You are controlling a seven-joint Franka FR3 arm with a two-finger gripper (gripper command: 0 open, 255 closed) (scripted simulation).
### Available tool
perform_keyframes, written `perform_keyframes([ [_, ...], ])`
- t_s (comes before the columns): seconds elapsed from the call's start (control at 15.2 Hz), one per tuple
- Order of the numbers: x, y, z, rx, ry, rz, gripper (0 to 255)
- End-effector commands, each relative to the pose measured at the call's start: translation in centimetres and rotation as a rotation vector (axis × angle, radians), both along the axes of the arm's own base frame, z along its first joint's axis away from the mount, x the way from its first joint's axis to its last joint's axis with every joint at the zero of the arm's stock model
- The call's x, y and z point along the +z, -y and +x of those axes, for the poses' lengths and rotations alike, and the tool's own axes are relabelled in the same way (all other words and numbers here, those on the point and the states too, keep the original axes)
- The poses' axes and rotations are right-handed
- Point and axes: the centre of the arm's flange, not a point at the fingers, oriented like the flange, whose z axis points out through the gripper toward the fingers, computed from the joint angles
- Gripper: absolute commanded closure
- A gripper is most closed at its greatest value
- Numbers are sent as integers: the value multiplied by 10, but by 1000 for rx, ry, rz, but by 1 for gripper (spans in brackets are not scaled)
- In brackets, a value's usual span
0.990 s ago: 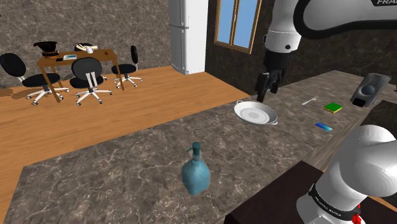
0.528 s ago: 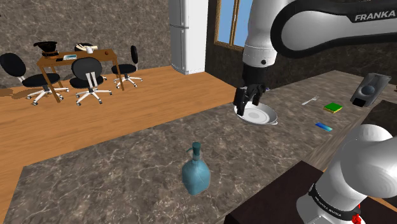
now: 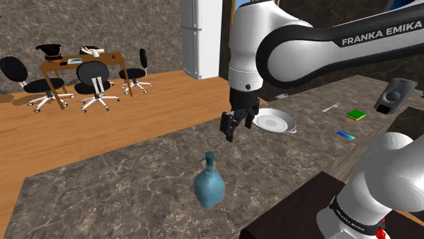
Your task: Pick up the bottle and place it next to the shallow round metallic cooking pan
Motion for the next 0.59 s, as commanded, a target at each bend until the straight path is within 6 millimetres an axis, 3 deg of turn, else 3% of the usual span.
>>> perform_keyframes([
  [0.0, -8, -24, 6, 5, 1, 2, 0],
  [0.46, -42, -107, 27, 25, 3, 6, 0],
  [0.53, -42, -107, 27, 25, 3, 6, 0],
])
